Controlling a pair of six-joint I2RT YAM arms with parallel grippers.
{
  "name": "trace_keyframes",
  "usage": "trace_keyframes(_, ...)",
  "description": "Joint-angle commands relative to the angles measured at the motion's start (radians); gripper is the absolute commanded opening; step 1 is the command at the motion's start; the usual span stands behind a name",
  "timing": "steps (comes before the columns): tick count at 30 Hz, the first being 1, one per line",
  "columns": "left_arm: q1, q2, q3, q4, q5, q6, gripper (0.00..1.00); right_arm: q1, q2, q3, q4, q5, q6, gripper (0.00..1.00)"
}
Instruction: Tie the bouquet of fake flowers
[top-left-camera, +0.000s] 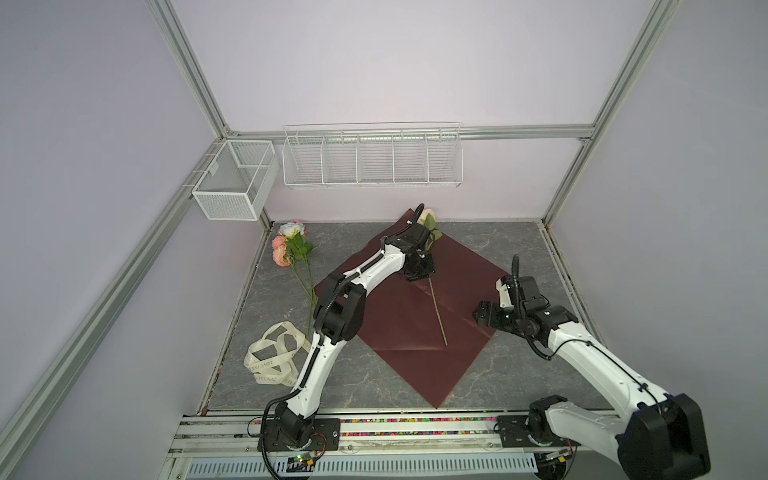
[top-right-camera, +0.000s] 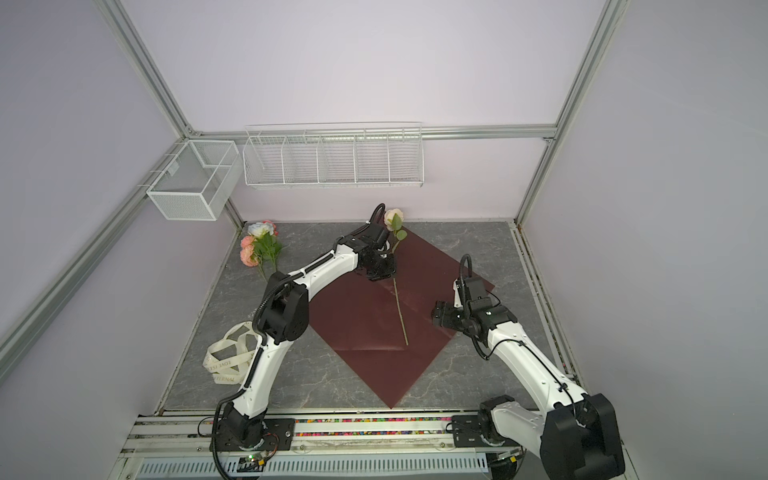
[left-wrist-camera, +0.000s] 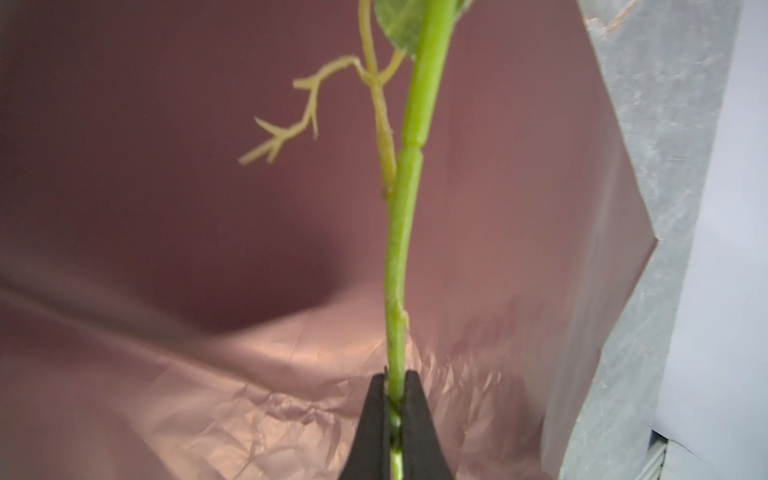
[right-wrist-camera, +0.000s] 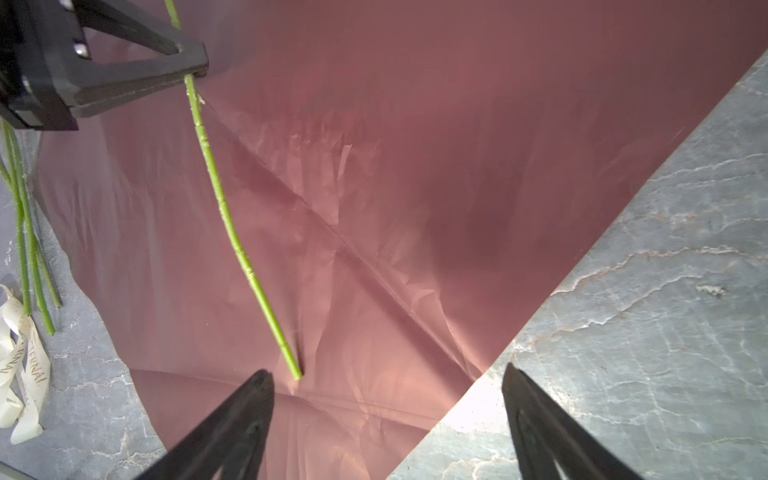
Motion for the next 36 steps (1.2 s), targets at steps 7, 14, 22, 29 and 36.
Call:
trace_keyframes(7,-0.014,0.097,0.144,-0.127,-0.05,0.011,0.04,-0.004,-0.012,0.039,-0.033,-0.014,-0.028,0.89)
trace_keyframes(14,-0.016,0.166,0.221,-0.19,-0.076,0.03,0.07,-0.005,0.011,0.034,-0.027,-0.019,-0.02,0.89)
trace_keyframes(22,-0.015,0.179,0.243,-0.2,-0.094,0.023,0.19,-0.005,-0.007,0.019,-0.031,-0.025,-0.007,0.89)
trace_keyframes(29,-0.015,0.071,0.21,-0.186,-0.112,0.038,0.32,-0.005,-0.037,0.015,-0.041,-0.022,-0.005,0.89)
trace_keyframes(36,-0.001,-0.206,-0.072,-0.054,-0.169,0.092,0.38,-0.005,-0.112,-0.015,0.035,-0.119,-0.008,0.89)
